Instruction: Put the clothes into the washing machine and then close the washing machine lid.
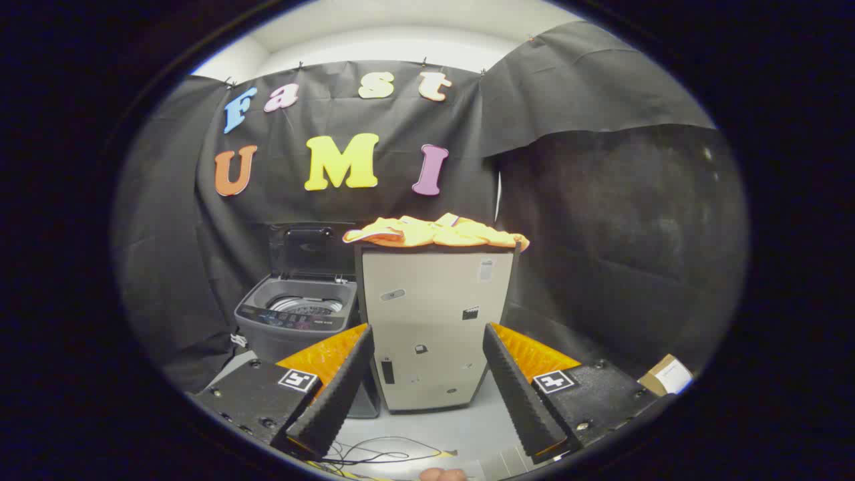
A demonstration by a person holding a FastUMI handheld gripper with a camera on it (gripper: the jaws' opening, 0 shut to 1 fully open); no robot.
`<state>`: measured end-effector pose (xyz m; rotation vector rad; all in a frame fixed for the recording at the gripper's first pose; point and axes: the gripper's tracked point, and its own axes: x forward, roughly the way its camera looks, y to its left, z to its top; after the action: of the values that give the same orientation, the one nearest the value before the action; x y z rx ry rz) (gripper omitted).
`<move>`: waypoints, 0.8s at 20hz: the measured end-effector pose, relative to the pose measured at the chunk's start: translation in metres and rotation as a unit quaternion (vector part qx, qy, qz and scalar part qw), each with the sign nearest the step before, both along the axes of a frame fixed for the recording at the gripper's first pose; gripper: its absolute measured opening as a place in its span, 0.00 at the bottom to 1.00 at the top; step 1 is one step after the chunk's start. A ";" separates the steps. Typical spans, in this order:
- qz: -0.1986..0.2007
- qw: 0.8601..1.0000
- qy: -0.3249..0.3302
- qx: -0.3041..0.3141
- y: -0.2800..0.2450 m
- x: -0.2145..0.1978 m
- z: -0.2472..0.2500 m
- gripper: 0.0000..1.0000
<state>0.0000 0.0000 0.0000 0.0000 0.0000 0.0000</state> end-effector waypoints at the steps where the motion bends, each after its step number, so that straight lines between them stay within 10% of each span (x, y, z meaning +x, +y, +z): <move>1: 0.002 1.000 -0.001 0.001 0.001 0.000 0.002 1.00; 16: 0.001 1.000 -0.006 -0.003 0.003 0.009 0.019 1.00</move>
<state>0.0091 0.0027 0.0189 -0.0063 -0.0115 0.0019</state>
